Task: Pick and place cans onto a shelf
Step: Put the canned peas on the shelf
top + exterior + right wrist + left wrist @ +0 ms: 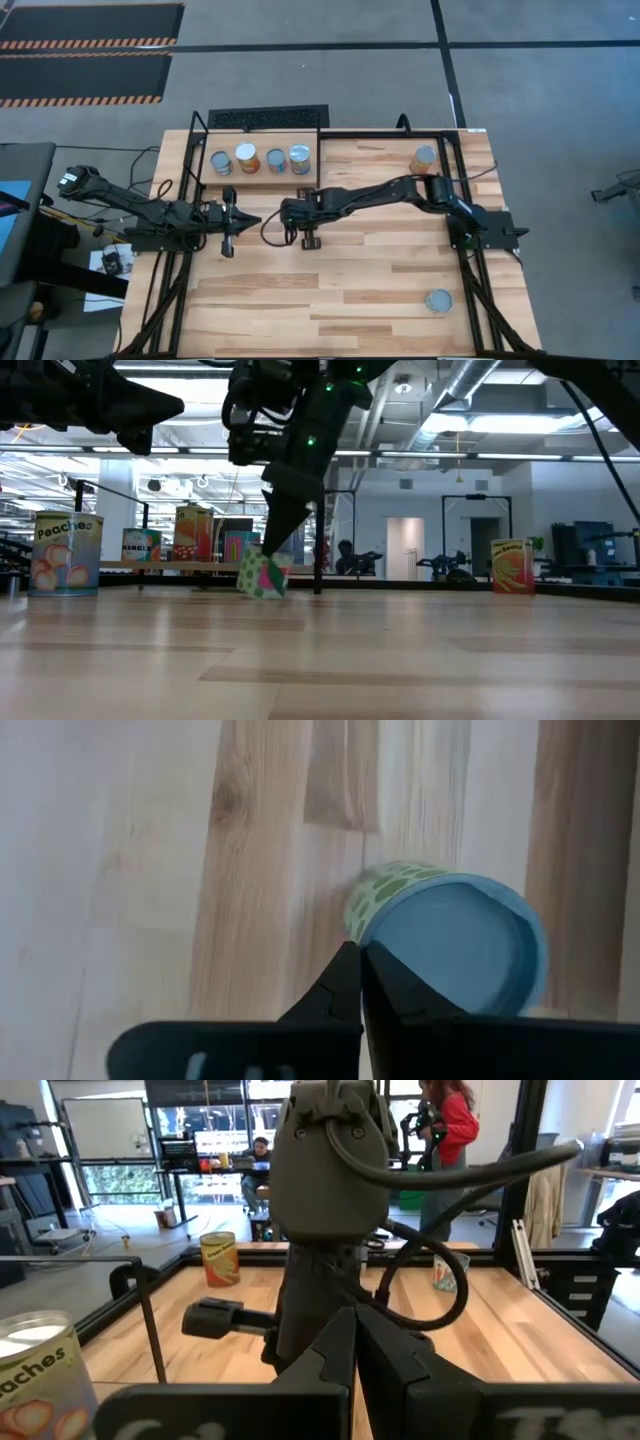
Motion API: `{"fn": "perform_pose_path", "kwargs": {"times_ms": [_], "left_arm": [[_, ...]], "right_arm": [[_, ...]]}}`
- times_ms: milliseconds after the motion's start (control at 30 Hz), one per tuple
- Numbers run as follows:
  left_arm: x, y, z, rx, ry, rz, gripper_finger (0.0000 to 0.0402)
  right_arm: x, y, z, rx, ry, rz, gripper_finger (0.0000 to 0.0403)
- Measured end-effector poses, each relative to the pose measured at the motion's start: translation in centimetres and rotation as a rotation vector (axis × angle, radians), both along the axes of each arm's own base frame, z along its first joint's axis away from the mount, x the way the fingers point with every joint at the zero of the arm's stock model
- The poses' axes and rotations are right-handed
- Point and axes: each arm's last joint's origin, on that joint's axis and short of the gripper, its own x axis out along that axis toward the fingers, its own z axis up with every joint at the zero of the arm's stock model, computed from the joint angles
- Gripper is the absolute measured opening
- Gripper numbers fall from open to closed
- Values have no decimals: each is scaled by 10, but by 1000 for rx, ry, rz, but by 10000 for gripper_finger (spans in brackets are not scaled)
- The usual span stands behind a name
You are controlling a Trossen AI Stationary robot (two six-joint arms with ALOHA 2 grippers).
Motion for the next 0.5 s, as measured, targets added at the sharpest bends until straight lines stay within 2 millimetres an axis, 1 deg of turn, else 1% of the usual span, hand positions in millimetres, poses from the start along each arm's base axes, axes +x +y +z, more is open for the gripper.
{"fn": "perform_pose_path", "kwargs": {"times_ms": [233, 500], "left_arm": [[0, 0, 0, -1, -2, 0, 0], [0, 0, 0, -1, 1, 0, 0]], "right_arm": [[2, -3, 0, -11, -15, 9, 16], [4, -2, 4, -10, -57, 15, 43]]}}
